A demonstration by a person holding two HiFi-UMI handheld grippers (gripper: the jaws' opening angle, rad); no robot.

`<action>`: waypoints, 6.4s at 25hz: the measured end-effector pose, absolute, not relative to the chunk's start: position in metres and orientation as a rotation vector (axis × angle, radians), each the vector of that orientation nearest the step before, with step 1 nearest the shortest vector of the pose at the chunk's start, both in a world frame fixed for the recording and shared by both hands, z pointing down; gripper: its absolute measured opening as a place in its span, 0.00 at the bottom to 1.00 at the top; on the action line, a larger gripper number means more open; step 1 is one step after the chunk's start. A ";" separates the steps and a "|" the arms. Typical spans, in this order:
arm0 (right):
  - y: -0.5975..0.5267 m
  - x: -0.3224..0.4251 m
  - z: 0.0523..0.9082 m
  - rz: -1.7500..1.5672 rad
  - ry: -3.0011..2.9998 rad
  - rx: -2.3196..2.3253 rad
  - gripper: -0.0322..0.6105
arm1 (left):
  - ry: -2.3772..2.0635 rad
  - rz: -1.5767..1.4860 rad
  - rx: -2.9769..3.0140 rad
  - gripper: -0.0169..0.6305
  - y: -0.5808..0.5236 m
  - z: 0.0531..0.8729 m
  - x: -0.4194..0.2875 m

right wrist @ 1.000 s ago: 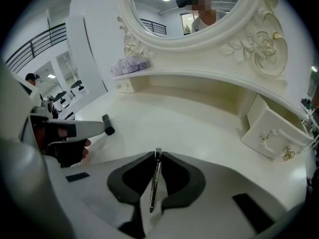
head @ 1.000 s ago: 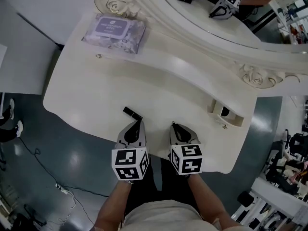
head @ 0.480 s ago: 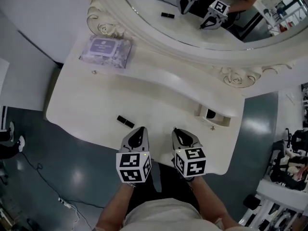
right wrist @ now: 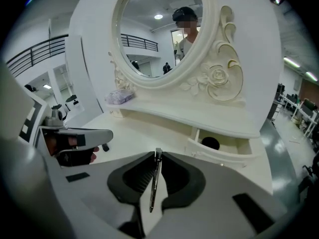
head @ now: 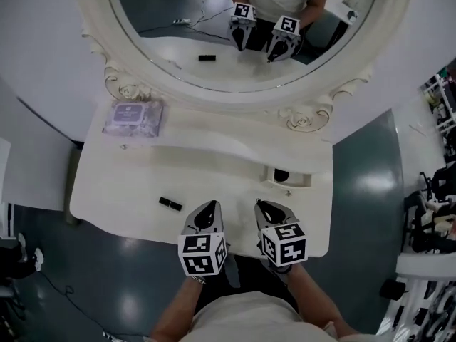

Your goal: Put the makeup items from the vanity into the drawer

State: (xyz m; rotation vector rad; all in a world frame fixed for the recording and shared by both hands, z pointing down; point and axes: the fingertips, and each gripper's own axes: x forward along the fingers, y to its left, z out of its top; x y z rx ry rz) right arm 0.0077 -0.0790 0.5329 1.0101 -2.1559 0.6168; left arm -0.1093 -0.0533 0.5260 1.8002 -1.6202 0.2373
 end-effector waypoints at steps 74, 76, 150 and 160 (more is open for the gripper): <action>-0.169 0.066 0.533 0.108 -2.314 0.330 0.19 | -1.920 0.204 1.469 0.03 -0.097 0.530 -0.009; -0.169 0.068 0.533 0.132 -2.318 0.343 0.19 | -1.919 0.204 1.469 0.03 -0.096 0.530 -0.009; -0.087 -0.014 0.486 0.618 -2.373 1.021 0.08 | -1.782 0.213 1.816 0.03 -0.054 0.475 -0.124; -0.093 0.001 0.485 0.625 -2.376 0.999 0.08 | -1.792 0.195 1.797 0.03 -0.062 0.475 -0.111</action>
